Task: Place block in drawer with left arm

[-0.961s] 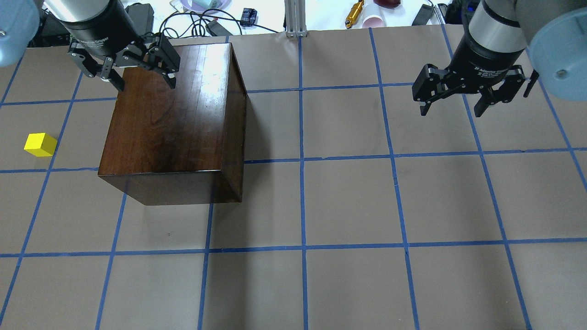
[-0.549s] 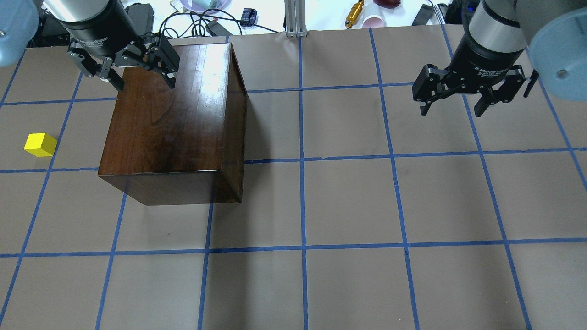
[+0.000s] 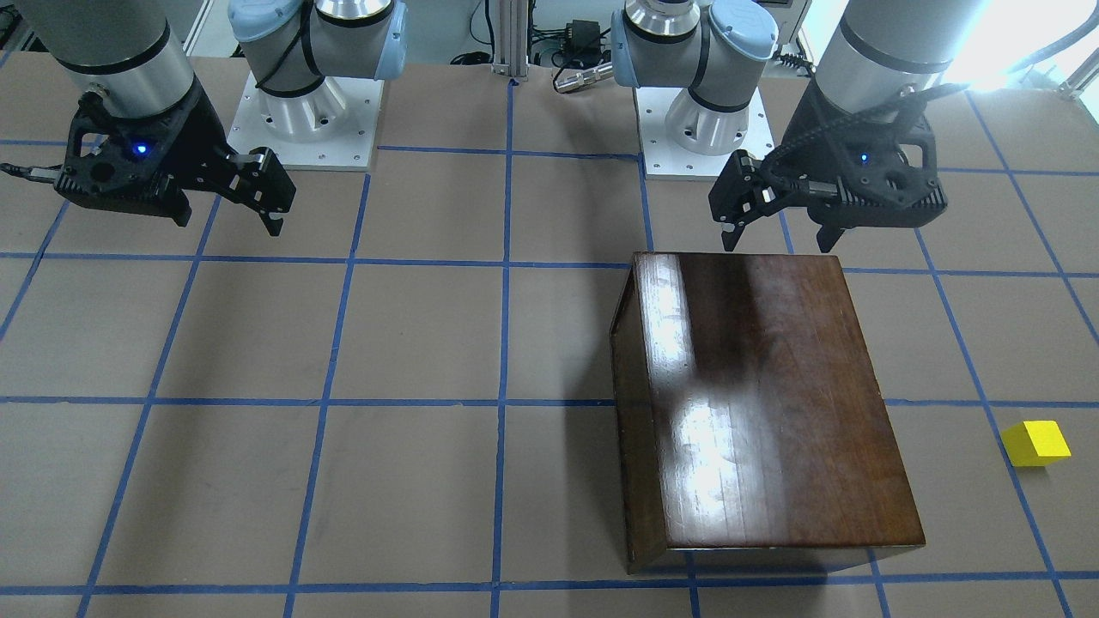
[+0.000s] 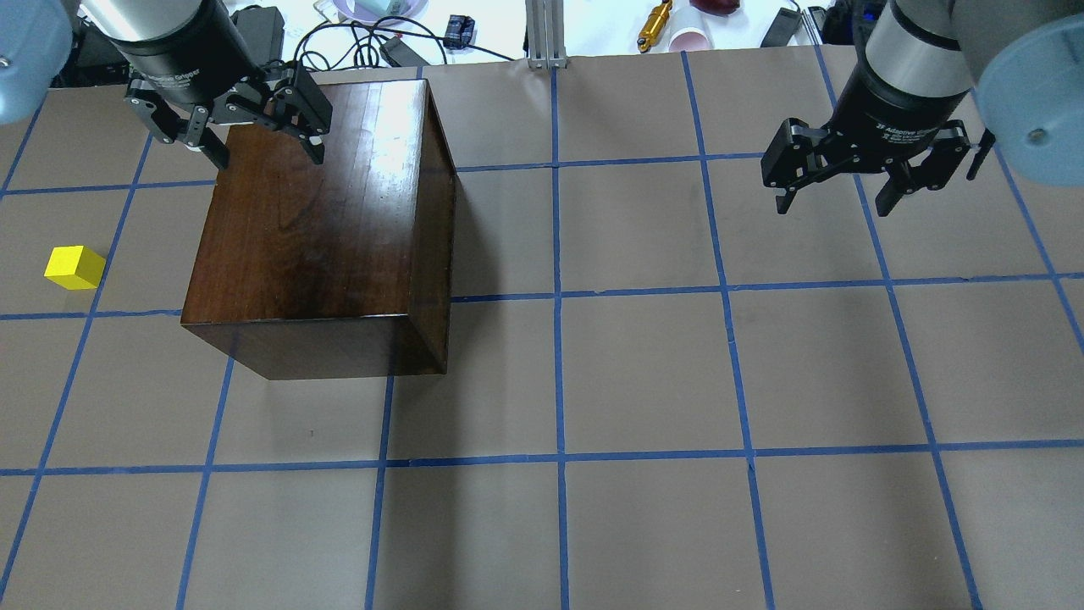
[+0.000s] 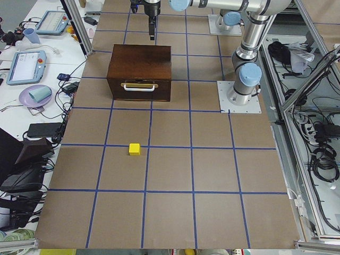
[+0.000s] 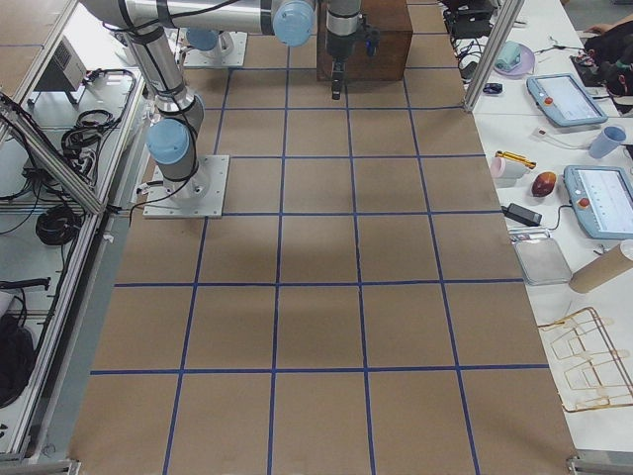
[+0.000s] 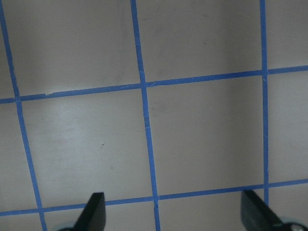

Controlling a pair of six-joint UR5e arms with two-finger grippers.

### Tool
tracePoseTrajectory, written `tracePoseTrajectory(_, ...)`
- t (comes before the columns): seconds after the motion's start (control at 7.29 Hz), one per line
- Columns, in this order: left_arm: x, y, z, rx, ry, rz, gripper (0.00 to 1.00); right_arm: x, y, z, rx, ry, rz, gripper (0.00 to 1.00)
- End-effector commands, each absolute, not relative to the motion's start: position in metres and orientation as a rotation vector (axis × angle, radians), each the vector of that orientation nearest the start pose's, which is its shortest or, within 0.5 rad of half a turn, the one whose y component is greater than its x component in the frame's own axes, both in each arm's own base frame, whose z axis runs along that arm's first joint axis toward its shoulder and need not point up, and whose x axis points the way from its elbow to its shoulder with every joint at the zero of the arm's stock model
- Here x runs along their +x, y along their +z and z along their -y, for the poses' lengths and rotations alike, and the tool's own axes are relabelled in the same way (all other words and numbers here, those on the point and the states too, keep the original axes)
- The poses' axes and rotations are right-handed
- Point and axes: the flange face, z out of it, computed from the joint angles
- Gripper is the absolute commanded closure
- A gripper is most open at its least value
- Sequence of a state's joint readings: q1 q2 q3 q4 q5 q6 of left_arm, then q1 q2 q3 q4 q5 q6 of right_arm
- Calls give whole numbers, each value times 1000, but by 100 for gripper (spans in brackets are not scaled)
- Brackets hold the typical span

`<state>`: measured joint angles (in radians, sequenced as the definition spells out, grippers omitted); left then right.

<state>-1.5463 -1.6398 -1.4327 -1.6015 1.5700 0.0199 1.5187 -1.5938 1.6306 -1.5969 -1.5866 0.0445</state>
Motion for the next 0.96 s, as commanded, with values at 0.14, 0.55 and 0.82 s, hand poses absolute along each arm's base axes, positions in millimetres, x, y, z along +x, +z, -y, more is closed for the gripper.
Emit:
tracePoseTrajectory(0.14, -121, 518, 527, -7, -61, -3146, 0, 106, 472, 487, 152, 17, -3155, 0)
tracePoseTrajectory(0.55, -121, 518, 527, -7, -61, -3146, 0, 107, 472, 487, 152, 17, -3153, 0)
tracePoseTrajectory(0.82, -118, 519, 529, -17, -75, -3144, 0, 107, 472, 487, 152, 17, -3153, 0)
